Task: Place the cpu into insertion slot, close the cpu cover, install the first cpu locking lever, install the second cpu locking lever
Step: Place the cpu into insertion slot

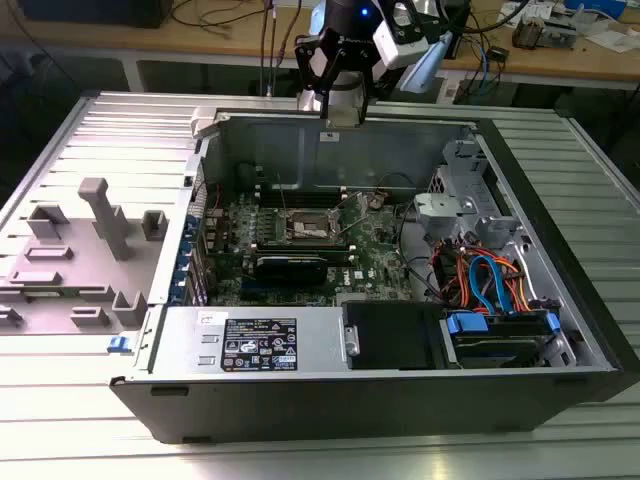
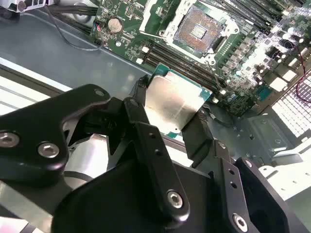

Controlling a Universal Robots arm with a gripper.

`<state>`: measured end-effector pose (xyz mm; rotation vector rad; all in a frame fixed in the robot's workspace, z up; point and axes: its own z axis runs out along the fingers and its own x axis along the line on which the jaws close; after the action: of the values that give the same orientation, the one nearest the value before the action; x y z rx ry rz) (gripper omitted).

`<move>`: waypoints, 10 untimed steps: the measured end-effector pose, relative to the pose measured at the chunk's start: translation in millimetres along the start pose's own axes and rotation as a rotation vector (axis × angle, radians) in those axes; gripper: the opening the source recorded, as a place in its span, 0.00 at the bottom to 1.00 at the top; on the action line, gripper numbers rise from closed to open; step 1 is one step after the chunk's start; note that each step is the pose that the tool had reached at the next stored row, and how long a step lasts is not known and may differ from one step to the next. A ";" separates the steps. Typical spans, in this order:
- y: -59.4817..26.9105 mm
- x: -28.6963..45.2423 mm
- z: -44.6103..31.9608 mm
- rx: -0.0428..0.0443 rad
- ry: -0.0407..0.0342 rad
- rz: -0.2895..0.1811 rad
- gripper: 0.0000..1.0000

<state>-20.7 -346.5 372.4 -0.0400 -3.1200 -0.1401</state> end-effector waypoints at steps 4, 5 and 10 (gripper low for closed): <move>-0.1 0.0 0.0 0.0000 0.0000 0.000 0.54; -0.2 0.0 -0.1 0.0001 0.0000 0.000 0.54; -3.1 -0.1 -0.3 0.0000 0.0000 0.000 0.54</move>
<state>-20.7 -349.6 372.4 -0.0400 -3.1200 -0.1401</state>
